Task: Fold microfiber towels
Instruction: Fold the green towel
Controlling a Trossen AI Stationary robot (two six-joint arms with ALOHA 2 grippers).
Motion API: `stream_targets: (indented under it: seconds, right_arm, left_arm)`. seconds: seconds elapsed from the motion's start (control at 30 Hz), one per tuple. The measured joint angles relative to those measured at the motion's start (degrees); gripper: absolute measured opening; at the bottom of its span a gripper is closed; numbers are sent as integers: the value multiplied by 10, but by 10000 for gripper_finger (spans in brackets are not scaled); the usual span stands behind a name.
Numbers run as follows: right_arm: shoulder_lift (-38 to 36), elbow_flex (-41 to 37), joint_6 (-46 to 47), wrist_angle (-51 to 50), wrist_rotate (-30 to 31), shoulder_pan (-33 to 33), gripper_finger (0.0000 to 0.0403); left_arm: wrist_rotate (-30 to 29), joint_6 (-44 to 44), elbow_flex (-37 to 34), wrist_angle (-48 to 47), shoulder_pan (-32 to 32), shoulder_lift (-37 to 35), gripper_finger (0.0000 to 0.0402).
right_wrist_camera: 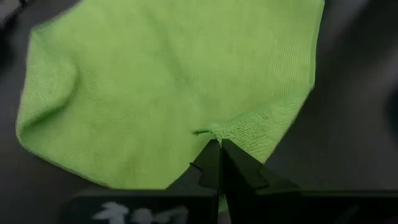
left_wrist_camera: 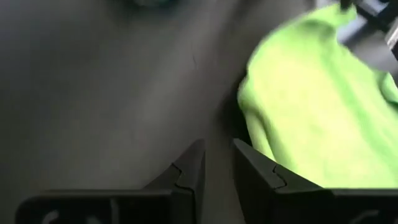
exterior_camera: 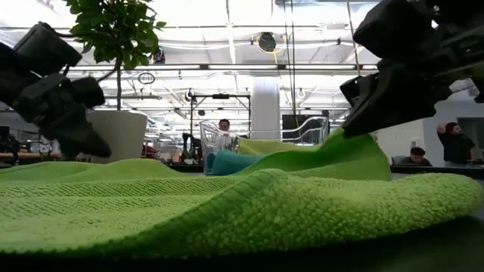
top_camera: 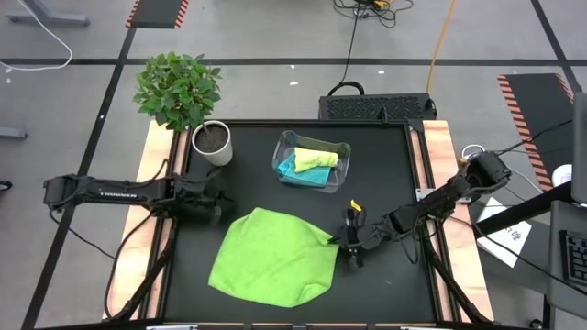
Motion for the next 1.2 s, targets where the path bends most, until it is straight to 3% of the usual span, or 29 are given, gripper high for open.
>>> stream_targets:
  seconds: [0.13, 0.27, 0.5, 0.67, 0.9, 1.2]
  right_arm:
    - [-2, 0, 0, -18, -1, 0, 1]
    - [-2, 0, 0, -29, -1, 0, 0]
    - [-2, 0, 0, -29, -2, 0, 0]
    - [-2, 0, -1, -29, -2, 1, 0]
    - [-2, 0, -4, -29, -3, 12, 0]
    - [-2, 0, -10, -20, -3, 12, 0]
  left_arm:
    - [30, -65, 0, 5, -35, 48, 98]
    - [56, -121, 0, 29, -77, 77, 142]
    - [57, -225, 1, 20, -105, 85, 226]
    - [66, -237, 1, 31, -117, 85, 255]
    - [69, -255, 0, 84, -117, 86, 256]
    - [30, -228, 0, 127, -120, 153, 199]
